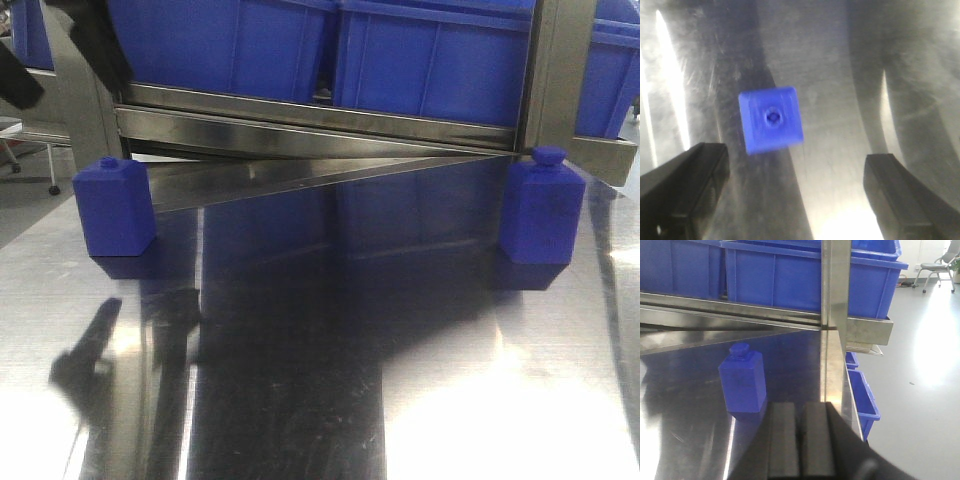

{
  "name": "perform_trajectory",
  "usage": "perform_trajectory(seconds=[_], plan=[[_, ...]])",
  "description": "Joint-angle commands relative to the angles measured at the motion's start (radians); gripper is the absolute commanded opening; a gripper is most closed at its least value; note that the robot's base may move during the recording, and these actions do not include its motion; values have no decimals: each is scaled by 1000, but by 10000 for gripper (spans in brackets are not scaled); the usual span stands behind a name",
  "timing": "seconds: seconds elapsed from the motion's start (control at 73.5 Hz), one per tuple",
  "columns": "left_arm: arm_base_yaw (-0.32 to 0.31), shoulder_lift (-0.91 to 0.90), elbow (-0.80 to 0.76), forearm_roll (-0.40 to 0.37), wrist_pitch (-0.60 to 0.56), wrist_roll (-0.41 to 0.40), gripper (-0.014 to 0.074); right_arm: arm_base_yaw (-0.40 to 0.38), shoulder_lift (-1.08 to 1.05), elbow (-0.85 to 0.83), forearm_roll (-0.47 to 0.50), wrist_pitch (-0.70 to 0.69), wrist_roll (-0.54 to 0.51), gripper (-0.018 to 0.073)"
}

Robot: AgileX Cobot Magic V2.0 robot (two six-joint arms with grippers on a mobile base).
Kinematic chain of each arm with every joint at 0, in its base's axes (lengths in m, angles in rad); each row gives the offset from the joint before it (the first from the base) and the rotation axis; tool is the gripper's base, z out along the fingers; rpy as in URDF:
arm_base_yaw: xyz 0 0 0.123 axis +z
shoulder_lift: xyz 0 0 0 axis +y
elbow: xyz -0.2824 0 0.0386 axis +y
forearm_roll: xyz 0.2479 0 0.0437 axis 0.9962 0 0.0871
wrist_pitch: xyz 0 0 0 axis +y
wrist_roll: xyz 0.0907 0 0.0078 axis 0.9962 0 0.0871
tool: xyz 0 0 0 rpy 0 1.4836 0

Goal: Pick and sort blue part to right shelf
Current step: 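Lower the left gripper onto the blue part nearest it and grasp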

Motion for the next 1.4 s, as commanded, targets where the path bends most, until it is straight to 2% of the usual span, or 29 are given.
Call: perform_trajectory(seconds=[0.0,0.354,0.803,1.021,1.129,1.238,1.388], plan=[[-10,13,-60,-12,-25,-37,617,-4,-21,-23,1,-96,-2,69],[-10,150,-83,22,-58,-42,576,-4,-21,-23,1,-95,-2,69],[-10,241,-83,18,-99,-42,561,-4,-21,-23,1,-91,-2,69],[-10,241,-94,1,-82,-42,379,-4,-21,-23,1,-91,-2,69],[-10,241,-128,1,-46,-42,316,-4,-21,-23,1,-91,-2,69],[-10,241,-179,4,-6,-42,313,-4,-21,-23,1,-91,-2,69],[-10,231,-271,22,115,-42,313,-4,-21,-23,1,-92,-2,69]])
